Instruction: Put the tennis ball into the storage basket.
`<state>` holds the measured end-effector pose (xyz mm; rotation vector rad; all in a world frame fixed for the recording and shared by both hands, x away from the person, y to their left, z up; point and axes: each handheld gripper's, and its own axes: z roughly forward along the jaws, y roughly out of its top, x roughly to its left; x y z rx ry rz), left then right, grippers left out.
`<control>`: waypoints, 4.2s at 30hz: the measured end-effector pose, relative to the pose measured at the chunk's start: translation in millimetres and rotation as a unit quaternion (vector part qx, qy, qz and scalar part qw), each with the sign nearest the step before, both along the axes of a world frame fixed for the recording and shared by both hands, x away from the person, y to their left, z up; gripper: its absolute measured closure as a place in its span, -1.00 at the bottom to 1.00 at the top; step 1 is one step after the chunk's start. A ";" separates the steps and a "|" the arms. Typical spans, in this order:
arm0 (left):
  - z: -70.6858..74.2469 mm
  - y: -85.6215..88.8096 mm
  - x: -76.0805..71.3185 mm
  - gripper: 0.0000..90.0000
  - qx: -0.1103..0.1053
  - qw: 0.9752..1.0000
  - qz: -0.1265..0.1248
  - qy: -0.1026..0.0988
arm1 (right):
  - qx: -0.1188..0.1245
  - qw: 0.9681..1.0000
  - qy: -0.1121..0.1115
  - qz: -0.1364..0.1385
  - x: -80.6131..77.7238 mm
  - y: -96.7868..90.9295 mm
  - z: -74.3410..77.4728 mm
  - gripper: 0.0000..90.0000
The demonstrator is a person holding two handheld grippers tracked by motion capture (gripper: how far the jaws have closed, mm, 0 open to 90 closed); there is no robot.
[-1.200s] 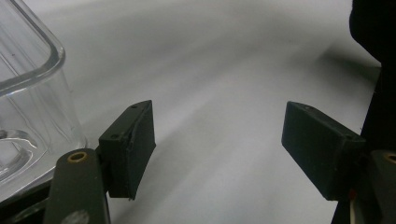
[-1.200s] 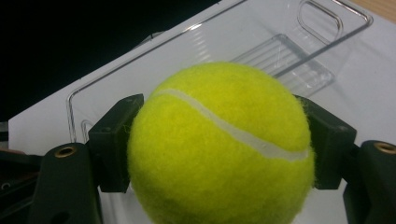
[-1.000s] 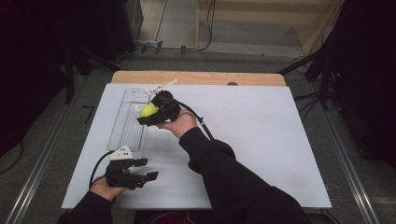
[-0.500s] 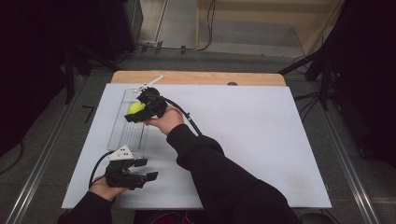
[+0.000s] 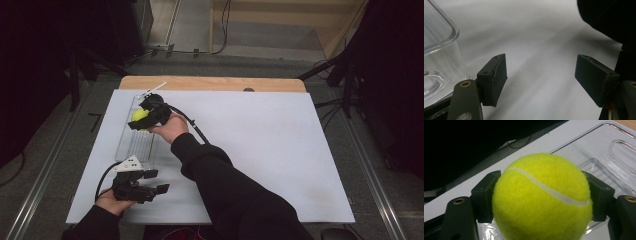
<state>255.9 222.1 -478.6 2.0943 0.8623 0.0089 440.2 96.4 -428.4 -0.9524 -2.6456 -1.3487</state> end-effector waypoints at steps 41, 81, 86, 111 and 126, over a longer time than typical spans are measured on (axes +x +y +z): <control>-0.8 -0.5 1.9 -0.42 0.003 1.000 0.005 0.005 | -0.010 1.000 0.016 0.010 -1.7 -35.2 1.2 -1.00; 0.4 -3.3 2.4 -0.41 0.000 1.000 0.018 0.006 | -0.020 1.000 0.014 -0.001 -49.2 -141.2 -0.3 -1.00; 0.1 -3.7 2.7 -0.42 0.001 1.000 0.020 0.006 | -0.016 1.000 0.014 -0.009 -56.5 -156.9 -2.8 -1.00; -0.1 -4.4 3.4 -0.42 0.003 1.000 0.020 0.006 | -0.014 0.998 0.026 -0.051 -80.5 -226.7 -23.3 -1.00; 0.2 -4.2 3.2 -0.42 0.004 1.000 0.019 0.003 | -0.019 0.997 0.026 -0.072 -101.9 -258.6 -26.9 -0.86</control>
